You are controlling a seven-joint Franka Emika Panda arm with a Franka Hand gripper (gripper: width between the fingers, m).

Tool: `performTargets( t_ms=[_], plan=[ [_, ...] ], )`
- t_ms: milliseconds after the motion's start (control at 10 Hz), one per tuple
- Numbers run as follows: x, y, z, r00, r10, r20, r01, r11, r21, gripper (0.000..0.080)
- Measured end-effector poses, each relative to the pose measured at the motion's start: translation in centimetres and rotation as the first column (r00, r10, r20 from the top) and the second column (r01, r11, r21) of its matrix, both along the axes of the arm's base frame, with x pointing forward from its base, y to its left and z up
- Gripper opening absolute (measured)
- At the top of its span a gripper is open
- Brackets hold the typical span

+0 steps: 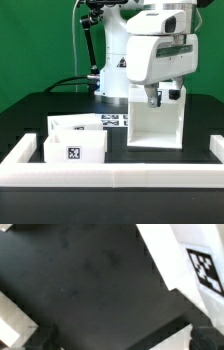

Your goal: Assemble drawer

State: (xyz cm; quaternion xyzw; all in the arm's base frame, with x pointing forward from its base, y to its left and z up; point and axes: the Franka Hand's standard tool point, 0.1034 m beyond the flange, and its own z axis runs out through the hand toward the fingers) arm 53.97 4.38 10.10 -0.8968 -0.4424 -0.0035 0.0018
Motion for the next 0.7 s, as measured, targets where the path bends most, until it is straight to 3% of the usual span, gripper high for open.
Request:
performTargets(
  t_ms=[700],
  plan=[
    [-0.09, 0.25, -0.13, 0.997, -0.073, -0.003, 0.073, 0.997, -0.001, 0.0650]
  ],
)
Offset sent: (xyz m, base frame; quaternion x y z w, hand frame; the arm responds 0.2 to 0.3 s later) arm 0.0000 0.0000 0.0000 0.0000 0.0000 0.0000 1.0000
